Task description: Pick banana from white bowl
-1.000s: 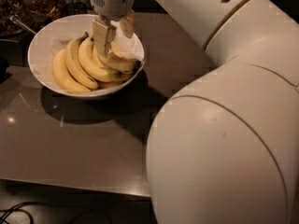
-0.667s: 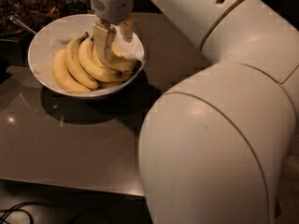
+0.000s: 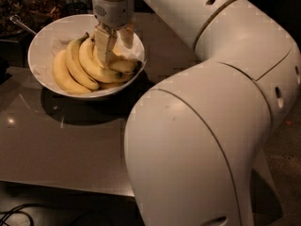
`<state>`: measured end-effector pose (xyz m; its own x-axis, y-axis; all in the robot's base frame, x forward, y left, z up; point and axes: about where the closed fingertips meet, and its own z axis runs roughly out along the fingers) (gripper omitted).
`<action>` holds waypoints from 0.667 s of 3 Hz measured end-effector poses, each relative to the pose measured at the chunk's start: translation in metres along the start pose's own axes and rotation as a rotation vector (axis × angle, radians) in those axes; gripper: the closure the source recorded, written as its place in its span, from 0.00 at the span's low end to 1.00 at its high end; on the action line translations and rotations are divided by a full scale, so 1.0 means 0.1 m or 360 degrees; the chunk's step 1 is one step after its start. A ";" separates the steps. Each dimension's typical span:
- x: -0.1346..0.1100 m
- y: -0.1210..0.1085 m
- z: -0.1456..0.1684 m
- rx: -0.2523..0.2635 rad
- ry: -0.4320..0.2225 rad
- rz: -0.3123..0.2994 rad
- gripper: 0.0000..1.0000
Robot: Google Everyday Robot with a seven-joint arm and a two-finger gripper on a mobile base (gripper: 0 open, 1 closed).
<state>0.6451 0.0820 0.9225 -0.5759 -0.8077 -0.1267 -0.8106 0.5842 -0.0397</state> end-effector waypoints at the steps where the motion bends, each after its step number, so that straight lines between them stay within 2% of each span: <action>1: -0.01 -0.02 0.10 -0.0016 0.0032 -0.0002 0.36; 2: -0.02 -0.03 0.14 -0.0034 0.0052 -0.0003 0.31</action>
Offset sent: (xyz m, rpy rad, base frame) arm -0.0450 -0.0439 -0.0282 -0.1935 0.3024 0.0088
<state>0.6498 0.0831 0.9089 -0.5770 -0.8113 -0.0939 -0.8138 0.5809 -0.0186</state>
